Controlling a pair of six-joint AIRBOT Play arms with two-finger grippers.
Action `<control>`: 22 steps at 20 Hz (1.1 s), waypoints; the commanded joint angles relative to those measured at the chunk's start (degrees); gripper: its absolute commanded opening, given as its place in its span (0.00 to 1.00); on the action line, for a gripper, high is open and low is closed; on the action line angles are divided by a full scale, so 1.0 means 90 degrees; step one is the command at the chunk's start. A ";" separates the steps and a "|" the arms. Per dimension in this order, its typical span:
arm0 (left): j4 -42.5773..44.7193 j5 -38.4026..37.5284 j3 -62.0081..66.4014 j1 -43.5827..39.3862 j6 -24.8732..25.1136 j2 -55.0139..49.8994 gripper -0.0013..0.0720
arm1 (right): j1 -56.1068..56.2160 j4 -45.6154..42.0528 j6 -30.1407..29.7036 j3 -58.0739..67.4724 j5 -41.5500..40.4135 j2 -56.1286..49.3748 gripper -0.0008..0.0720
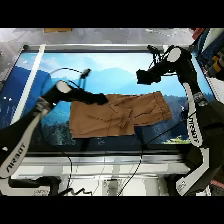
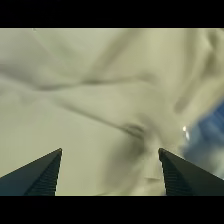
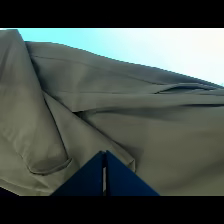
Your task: Fold the clothes and pants, and hang the long-sleeved shirts on hangers.
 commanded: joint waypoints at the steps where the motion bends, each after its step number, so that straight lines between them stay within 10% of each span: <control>1: 0.0151 -0.0622 -0.0012 0.1399 -0.0056 0.0199 0.95 | -0.0019 0.0010 -0.0049 0.0000 0.0019 0.0007 0.05; 7: 0.0311 -0.1030 -0.1037 0.2907 0.0600 0.0204 0.88 | -0.0017 0.0027 -0.0044 0.0000 -0.0153 0.0007 0.05; 17: -0.0289 -0.0112 -0.2314 0.2725 0.1115 -0.0415 0.80 | -0.0017 0.0070 -0.0044 0.0000 -0.0185 0.0007 0.05; 22: -0.0653 -0.0109 -0.2305 0.2069 0.1542 -0.0444 0.08 | -0.0017 0.0051 -0.0046 0.0000 -0.0340 0.0005 0.05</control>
